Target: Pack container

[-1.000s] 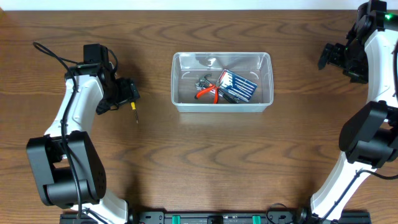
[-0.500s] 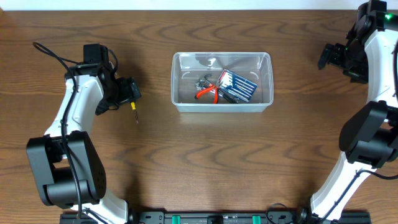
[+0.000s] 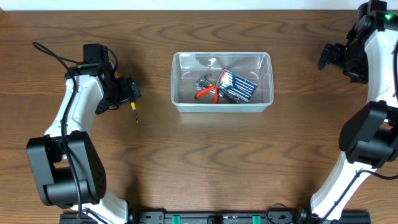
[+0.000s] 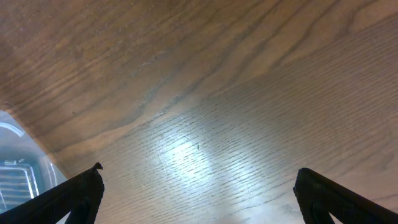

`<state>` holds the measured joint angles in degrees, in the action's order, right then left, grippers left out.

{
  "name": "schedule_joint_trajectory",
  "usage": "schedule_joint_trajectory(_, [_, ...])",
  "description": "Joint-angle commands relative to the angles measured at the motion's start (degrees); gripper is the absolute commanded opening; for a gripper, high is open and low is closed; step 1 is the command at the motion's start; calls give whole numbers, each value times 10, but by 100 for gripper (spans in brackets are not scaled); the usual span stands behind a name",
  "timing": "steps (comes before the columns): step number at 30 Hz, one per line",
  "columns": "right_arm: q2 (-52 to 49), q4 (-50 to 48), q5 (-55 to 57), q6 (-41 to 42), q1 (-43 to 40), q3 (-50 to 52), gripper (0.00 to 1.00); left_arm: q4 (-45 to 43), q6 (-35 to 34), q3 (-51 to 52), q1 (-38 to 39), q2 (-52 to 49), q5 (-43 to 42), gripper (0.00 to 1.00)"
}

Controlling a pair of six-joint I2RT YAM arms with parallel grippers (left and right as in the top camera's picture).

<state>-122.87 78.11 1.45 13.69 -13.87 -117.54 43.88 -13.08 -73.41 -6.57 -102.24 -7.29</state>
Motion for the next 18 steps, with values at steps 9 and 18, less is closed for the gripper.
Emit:
schedule_joint_trajectory(9, [0,-1,0,10,1,0,99,-38,37,5,3,-5,5,98])
schedule_joint_trajectory(18, [0,-1,0,10,1,0,99,-53,43,5,21,-28,55,98])
